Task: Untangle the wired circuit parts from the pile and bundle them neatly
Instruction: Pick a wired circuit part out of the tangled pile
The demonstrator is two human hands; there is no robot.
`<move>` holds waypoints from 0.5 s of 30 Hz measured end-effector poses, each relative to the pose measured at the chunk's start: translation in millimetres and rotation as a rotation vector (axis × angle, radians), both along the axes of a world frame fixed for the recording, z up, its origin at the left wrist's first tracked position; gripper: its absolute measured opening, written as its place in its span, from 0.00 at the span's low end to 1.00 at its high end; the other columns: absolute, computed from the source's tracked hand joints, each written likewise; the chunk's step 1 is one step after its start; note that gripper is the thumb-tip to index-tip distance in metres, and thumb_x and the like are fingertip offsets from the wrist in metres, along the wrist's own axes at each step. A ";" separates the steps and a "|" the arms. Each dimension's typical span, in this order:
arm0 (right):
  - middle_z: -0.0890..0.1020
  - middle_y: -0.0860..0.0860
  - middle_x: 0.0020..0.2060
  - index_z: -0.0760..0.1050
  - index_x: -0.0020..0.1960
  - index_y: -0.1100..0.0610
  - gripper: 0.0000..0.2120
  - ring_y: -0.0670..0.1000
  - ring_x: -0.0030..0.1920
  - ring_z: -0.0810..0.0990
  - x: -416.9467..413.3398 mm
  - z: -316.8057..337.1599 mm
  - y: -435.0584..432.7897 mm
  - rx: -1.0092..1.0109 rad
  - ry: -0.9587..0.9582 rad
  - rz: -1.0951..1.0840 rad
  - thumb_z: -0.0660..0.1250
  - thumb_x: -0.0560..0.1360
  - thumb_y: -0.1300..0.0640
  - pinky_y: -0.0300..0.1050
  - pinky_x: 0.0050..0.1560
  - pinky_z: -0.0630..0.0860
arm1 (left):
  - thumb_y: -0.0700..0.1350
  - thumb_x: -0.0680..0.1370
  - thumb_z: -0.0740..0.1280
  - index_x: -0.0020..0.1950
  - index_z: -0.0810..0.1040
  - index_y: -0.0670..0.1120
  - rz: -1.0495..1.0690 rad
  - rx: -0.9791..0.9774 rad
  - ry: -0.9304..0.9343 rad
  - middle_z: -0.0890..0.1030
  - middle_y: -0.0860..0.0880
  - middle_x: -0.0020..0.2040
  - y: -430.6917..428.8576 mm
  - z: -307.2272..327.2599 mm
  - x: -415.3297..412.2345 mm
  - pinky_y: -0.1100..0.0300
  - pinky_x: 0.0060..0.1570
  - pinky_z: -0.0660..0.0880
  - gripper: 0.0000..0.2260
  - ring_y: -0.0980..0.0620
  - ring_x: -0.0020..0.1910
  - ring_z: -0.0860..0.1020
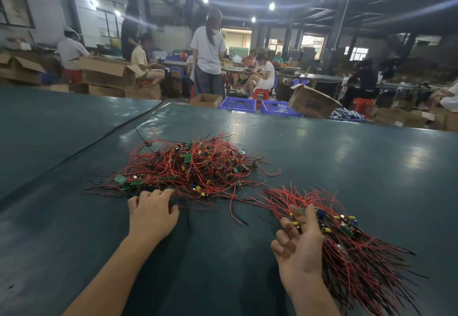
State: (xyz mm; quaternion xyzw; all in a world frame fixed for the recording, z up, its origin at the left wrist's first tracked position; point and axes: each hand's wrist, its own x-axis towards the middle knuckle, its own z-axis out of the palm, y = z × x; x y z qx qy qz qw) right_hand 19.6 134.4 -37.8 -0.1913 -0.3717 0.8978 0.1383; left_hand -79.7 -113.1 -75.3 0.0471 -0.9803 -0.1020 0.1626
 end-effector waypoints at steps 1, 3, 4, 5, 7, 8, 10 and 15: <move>0.71 0.47 0.27 0.75 0.50 0.53 0.16 0.44 0.22 0.61 -0.2 -0.2 -0.7 0.015 0.008 0.003 0.61 0.78 0.40 0.35 0.19 0.58 | 0.56 0.79 0.61 0.69 0.70 0.57 0.013 -0.011 0.026 0.78 0.55 0.59 0.0 0.9 0.8 0.51 0.61 0.57 0.19 0.50 0.64 0.69; 0.71 0.46 0.27 0.76 0.50 0.54 0.17 0.44 0.22 0.61 -0.5 -1.8 -3.0 0.056 0.016 0.015 0.61 0.78 0.40 0.35 0.19 0.57 | 0.56 0.77 0.65 0.64 0.75 0.57 0.003 -0.001 0.118 0.79 0.55 0.54 1.8 2.7 4.5 0.51 0.59 0.55 0.16 0.50 0.61 0.71; 0.71 0.46 0.27 0.76 0.50 0.54 0.17 0.44 0.21 0.61 -0.5 -3.3 -4.3 0.081 0.017 0.025 0.61 0.79 0.41 0.36 0.19 0.57 | 0.55 0.76 0.68 0.61 0.78 0.55 -0.025 0.024 0.185 0.80 0.54 0.52 3.9 3.7 6.6 0.51 0.58 0.56 0.15 0.49 0.59 0.72; 0.71 0.46 0.27 0.76 0.50 0.55 0.16 0.44 0.21 0.61 -0.3 -4.8 -5.8 0.108 0.017 0.037 0.61 0.79 0.41 0.36 0.19 0.57 | 0.53 0.75 0.71 0.59 0.81 0.53 -0.062 0.057 0.256 0.81 0.53 0.49 6.5 4.6 8.5 0.51 0.57 0.58 0.13 0.48 0.56 0.74; 0.71 0.47 0.28 0.76 0.51 0.56 0.17 0.44 0.22 0.61 -0.7 -8.9 -8.0 0.170 0.018 0.055 0.61 0.79 0.42 0.36 0.19 0.58 | 0.50 0.73 0.74 0.55 0.83 0.50 -0.140 0.126 0.405 0.82 0.52 0.47 11.6 6.6 10.8 0.51 0.54 0.62 0.12 0.46 0.51 0.77; 0.71 0.47 0.28 0.76 0.51 0.57 0.17 0.44 0.22 0.61 -1.3 -10.9 -8.6 0.200 0.022 0.058 0.61 0.79 0.42 0.36 0.19 0.58 | 0.50 0.73 0.74 0.54 0.83 0.48 -0.183 0.163 0.489 0.82 0.52 0.46 13.6 8.4 11.7 0.52 0.53 0.64 0.12 0.47 0.50 0.78; 0.71 0.48 0.28 0.76 0.51 0.59 0.19 0.44 0.22 0.62 -2.4 -12.0 -9.4 0.249 0.038 0.053 0.62 0.77 0.42 0.36 0.19 0.58 | 0.51 0.74 0.72 0.54 0.83 0.47 -0.314 0.246 0.671 0.81 0.52 0.46 17.7 14.8 13.9 0.57 0.52 0.66 0.12 0.50 0.48 0.78; 0.71 0.48 0.26 0.82 0.40 0.59 0.21 0.43 0.22 0.63 -1.8 -12.9 -14.0 0.384 0.060 0.059 0.65 0.71 0.40 0.35 0.20 0.58 | 0.48 0.73 0.74 0.51 0.82 0.47 -0.606 0.280 0.972 0.82 0.52 0.49 38.9 27.9 28.0 0.58 0.52 0.69 0.09 0.55 0.49 0.79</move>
